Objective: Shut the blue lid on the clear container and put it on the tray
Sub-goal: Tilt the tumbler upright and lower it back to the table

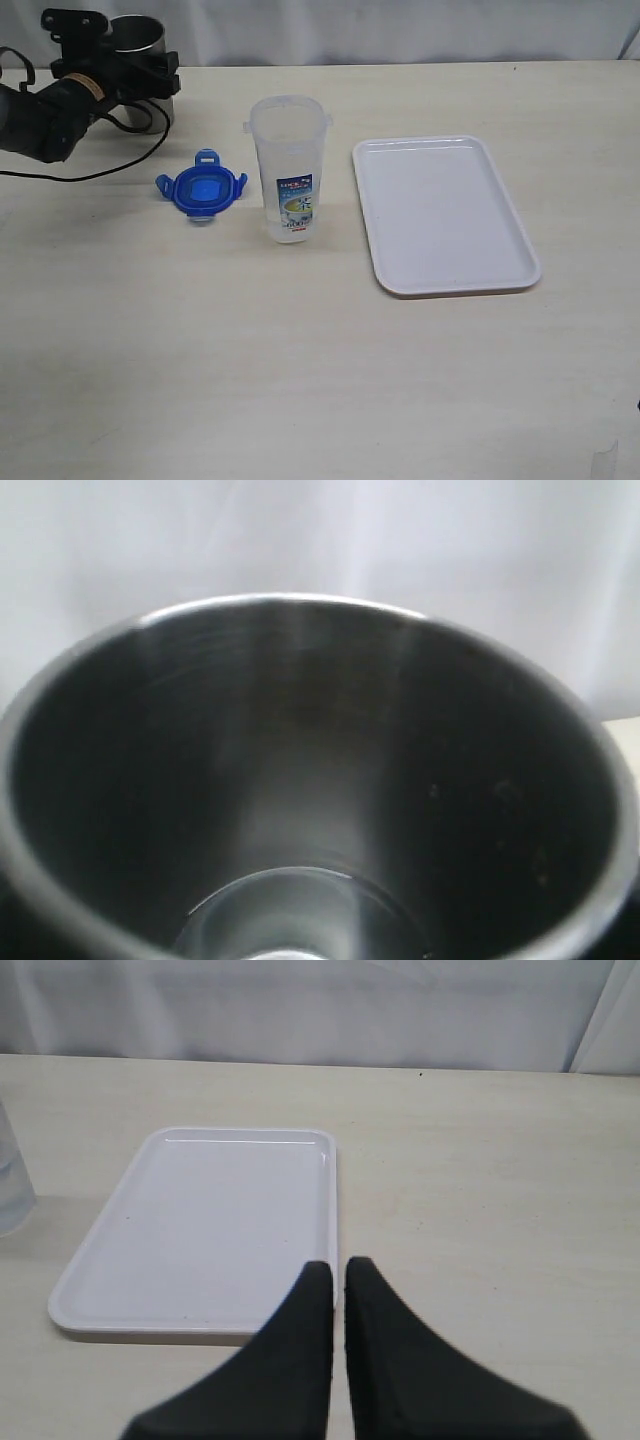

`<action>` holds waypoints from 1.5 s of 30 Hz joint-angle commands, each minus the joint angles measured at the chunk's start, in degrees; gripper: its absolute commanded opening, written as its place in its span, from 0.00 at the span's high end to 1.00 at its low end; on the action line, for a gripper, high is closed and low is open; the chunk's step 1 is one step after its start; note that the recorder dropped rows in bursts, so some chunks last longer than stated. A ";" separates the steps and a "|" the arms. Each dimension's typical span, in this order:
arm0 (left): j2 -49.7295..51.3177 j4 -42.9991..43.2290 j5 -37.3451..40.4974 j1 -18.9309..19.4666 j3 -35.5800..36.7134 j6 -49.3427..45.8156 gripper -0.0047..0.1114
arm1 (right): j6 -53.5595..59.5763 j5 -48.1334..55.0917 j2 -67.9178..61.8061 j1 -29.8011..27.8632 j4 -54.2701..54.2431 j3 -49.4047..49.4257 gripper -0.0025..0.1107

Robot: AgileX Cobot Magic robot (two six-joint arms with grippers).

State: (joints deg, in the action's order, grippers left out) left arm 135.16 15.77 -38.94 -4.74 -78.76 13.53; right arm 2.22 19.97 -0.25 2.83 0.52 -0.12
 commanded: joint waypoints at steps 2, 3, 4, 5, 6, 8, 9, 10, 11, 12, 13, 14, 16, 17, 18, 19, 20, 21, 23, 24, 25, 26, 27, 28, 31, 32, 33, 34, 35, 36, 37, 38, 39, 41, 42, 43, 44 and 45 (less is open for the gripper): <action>-0.62 0.03 0.94 0.04 -0.34 2.81 0.24 | 0.00 -0.16 0.25 -0.25 0.16 0.12 0.94; -0.62 0.03 0.94 0.04 -0.34 2.81 0.24 | 0.00 -0.16 0.25 -0.25 0.16 0.12 0.94; -0.62 0.03 1.56 0.04 -0.34 2.81 0.24 | 0.00 -0.16 0.25 -0.25 0.16 0.12 0.94; -0.62 0.03 2.16 0.04 -0.34 2.81 0.24 | 0.00 -0.16 0.25 -0.25 0.16 0.12 0.94; -0.62 0.03 2.58 0.04 -0.34 2.81 0.24 | 0.00 -0.16 0.25 -0.25 0.16 0.12 0.94; -0.62 0.03 3.10 0.04 -0.34 2.81 0.24 | 0.00 -0.16 0.25 -0.25 0.16 0.12 0.94; -0.62 0.03 3.10 0.04 -0.34 2.81 0.24 | 0.00 -0.16 0.25 -0.25 0.16 0.12 0.94; -0.62 0.03 3.30 0.04 -0.34 2.81 0.24 | 0.00 -0.16 0.25 -0.25 0.16 0.12 0.94; -0.62 0.03 3.46 0.04 -0.34 2.81 0.24 | 0.00 -0.16 0.25 -0.25 0.16 0.12 0.94; -0.62 0.03 3.59 0.04 -0.23 2.81 0.24 | 0.00 -0.16 0.25 -0.25 0.16 0.12 0.94; -0.62 0.03 3.73 0.04 -0.23 2.81 0.24 | 0.00 -0.16 0.25 -0.25 0.16 0.12 0.94; -0.74 0.19 4.15 0.04 -0.23 2.81 0.24 | 0.00 -0.16 0.25 -0.25 0.16 0.12 0.94; -0.74 0.09 4.40 0.04 -0.23 3.35 0.24 | 0.00 -0.16 0.25 -0.25 0.16 0.12 0.94; -0.74 0.09 4.40 0.04 -0.23 3.49 0.24 | 0.00 -0.16 0.25 -0.25 0.16 0.12 0.94; -0.74 0.09 4.40 0.04 -0.23 3.49 0.24 | 0.00 -0.16 0.25 -0.25 0.16 0.12 0.94; -0.74 0.09 4.40 0.04 -0.23 3.49 0.24 | 0.00 -0.16 0.25 -0.25 0.16 0.12 0.94; -0.74 0.09 4.40 0.04 -0.23 3.49 0.24 | 0.00 -0.16 0.25 -0.25 0.16 0.12 0.94; -0.74 0.09 4.40 0.04 -0.23 3.37 0.22 | 0.00 -0.16 0.25 -0.25 0.16 0.12 0.94; -0.74 1.18 4.40 0.04 -0.23 3.27 0.16 | 0.00 -0.16 0.25 -0.25 0.16 0.12 0.94; -0.74 3.04 4.40 0.04 -0.23 3.27 0.10 | 0.00 -0.16 0.25 -0.25 0.16 0.12 0.94; -0.74 3.51 4.40 0.04 -0.23 3.27 0.07 | 0.00 -0.16 0.25 -0.25 0.16 0.12 0.94; -0.74 3.65 4.53 0.04 -0.23 3.27 0.05 | 0.00 -0.16 0.25 -0.25 0.16 0.12 0.94; -0.74 3.65 5.72 0.04 -0.23 3.27 0.05 | 0.00 -0.16 0.25 -0.25 0.16 0.12 0.94; -0.85 3.50 7.46 0.04 -0.23 3.27 0.05 | 0.00 -0.16 0.25 -0.25 0.16 0.12 0.94; -0.96 2.71 9.63 0.19 -0.23 3.49 0.05 | 0.00 -0.16 0.25 -0.25 0.16 0.12 0.94; -0.98 2.33 10.03 0.19 -0.23 3.49 0.05 | 0.00 -0.16 0.25 -0.25 0.16 0.12 0.94; -1.21 2.58 10.12 0.19 -0.23 3.49 0.05 | 0.00 -0.16 0.25 -0.25 0.16 0.12 0.94; -1.53 2.65 10.49 0.09 -0.12 3.49 0.05 | 0.00 -0.16 0.25 -0.25 0.16 0.12 0.94; -1.88 2.65 10.49 0.09 0.18 3.49 0.05 | 0.00 -0.16 0.25 -0.25 0.16 0.12 0.94; -2.31 2.65 10.49 0.09 0.71 3.49 0.05 | 0.00 -0.16 0.25 -0.25 0.16 0.12 0.94; -2.89 2.65 10.49 0.09 1.22 3.49 0.05 | 0.00 -0.16 0.25 -0.25 0.16 0.12 0.94; -3.39 2.65 10.36 0.09 1.67 3.49 0.05 | 0.00 -0.16 0.25 -0.25 0.16 0.12 0.94; -4.03 2.65 10.23 0.09 2.19 3.49 0.05 | 0.00 -0.16 0.25 -0.25 0.16 0.12 0.94; -5.15 2.54 10.23 0.09 3.53 3.49 0.05 | 0.00 -0.16 0.25 -0.25 0.16 0.12 0.94; -5.46 2.54 10.10 0.09 4.18 3.37 0.05 | 0.00 -0.16 0.25 -0.25 0.16 0.12 0.94; -5.70 2.54 9.95 0.09 4.84 3.24 0.05 | 0.00 -0.16 0.25 -0.25 0.16 0.12 0.94; -5.86 2.54 9.80 0.09 5.49 3.24 0.05 | 0.00 -0.16 0.25 -0.25 0.16 0.12 0.94; -6.01 2.54 9.92 0.09 5.98 3.24 0.05 | 0.00 -0.16 0.25 -0.25 0.16 0.12 0.94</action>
State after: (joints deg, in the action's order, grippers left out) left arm 130.03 18.95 -28.49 -4.74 -74.35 16.70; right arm 2.22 19.97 -0.25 2.83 0.52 -0.12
